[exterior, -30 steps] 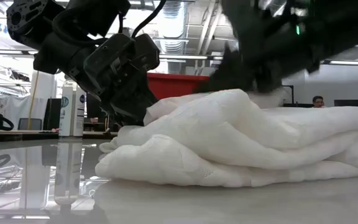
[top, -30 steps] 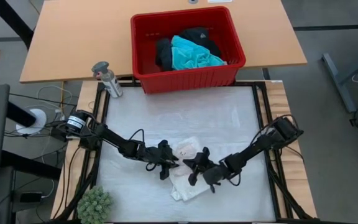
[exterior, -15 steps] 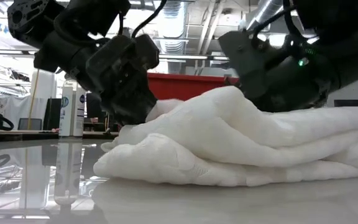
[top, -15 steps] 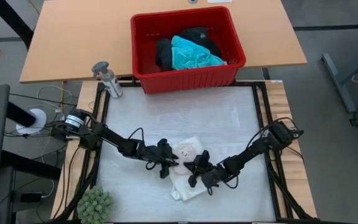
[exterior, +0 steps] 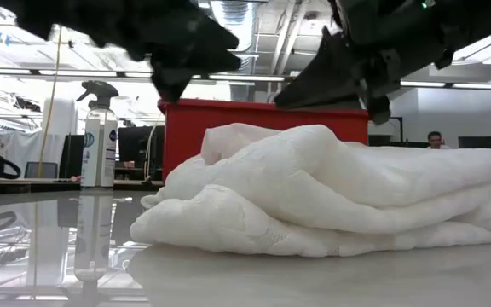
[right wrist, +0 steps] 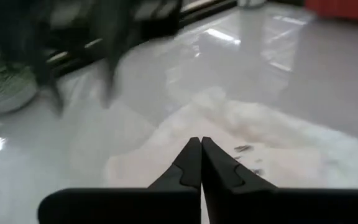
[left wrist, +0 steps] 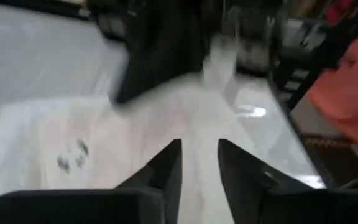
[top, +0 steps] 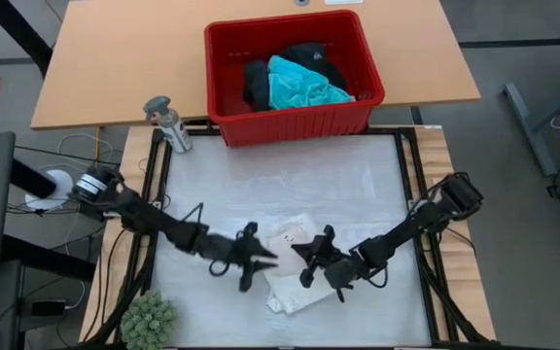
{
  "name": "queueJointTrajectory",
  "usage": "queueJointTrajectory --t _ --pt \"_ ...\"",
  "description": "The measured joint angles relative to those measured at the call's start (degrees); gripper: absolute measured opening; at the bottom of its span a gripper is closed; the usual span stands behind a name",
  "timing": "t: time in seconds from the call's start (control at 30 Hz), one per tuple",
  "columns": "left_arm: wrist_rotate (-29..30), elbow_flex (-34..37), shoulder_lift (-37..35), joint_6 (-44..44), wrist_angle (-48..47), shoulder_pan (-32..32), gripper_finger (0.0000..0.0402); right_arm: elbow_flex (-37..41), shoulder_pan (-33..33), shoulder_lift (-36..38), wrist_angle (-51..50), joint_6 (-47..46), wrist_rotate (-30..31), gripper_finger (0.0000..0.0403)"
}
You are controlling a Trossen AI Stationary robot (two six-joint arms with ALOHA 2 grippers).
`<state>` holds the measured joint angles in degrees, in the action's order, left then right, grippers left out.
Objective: Fold Laundry from Bin
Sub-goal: Stack the white underwear on top of the white blouse
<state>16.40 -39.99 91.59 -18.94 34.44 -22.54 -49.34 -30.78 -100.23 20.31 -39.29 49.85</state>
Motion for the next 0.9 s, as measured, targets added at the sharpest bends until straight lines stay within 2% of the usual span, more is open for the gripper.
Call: queueJointTrajectory --t 0.13,0.27,0.4,0.6,0.9 --pt "3.36 0.05 5.28 2.07 7.17 -3.77 0.0048 -0.04 -1.77 3.53 -3.75 0.37 6.35 0.0018" --pt "7.45 -0.01 10.35 1.12 13.49 -4.07 0.001 -0.04 -1.95 5.85 -5.79 0.35 6.92 0.0026" --pt "9.18 -1.72 14.64 -0.22 12.42 -3.19 0.0003 -0.04 -1.8 6.3 -5.46 0.31 6.82 0.003" --pt "1.71 -6.4 20.12 -1.41 9.64 -3.24 0.0 -0.04 -1.86 6.26 -6.51 0.12 4.4 0.0019" --pt "1.78 -7.52 20.11 -1.07 -1.64 -2.19 0.0 -0.04 -1.75 6.24 -7.95 -1.18 4.26 0.0029"
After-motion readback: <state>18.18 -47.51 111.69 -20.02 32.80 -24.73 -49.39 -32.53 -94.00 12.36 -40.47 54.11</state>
